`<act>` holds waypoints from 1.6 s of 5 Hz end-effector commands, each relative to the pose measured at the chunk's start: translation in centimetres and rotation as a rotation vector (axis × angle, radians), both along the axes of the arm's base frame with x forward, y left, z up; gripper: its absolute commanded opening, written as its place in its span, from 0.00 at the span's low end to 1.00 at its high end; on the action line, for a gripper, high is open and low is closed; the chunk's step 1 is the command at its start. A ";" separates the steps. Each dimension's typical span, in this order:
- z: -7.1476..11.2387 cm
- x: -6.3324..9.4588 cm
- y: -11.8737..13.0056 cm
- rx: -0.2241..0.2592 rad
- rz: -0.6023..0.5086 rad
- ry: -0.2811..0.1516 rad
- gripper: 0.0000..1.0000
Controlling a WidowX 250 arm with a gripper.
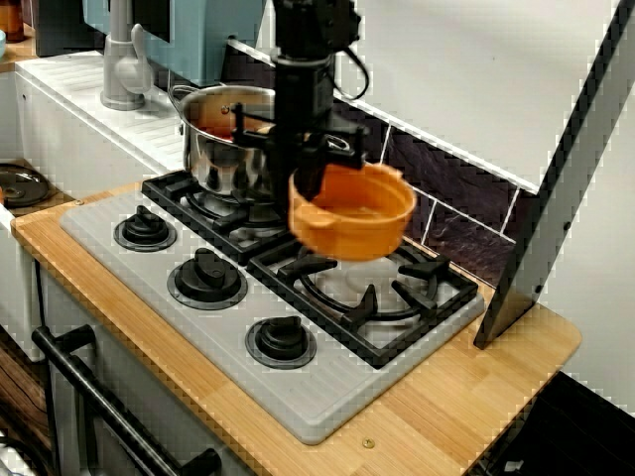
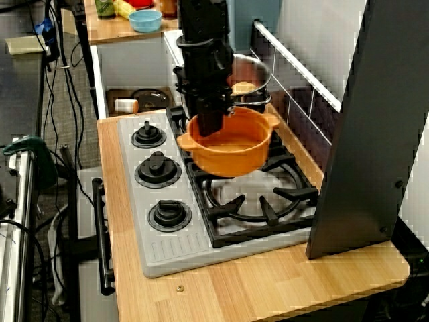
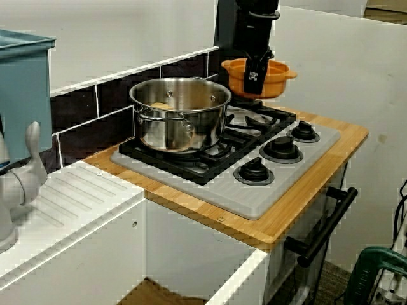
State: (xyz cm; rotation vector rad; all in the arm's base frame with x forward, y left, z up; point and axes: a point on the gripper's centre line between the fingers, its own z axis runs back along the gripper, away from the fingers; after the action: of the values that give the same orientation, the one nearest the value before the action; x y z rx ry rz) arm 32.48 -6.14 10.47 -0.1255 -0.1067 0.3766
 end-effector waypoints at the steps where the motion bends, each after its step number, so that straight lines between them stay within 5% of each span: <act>1: 0.1 2.3 -2.1 0.011 -0.031 -0.091 0.00; 8: -2.4 3.8 -1.0 0.060 -0.048 -0.058 0.00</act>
State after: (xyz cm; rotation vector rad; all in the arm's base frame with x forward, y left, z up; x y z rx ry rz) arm 35.43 -7.37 6.74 -0.0658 -0.1284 0.3227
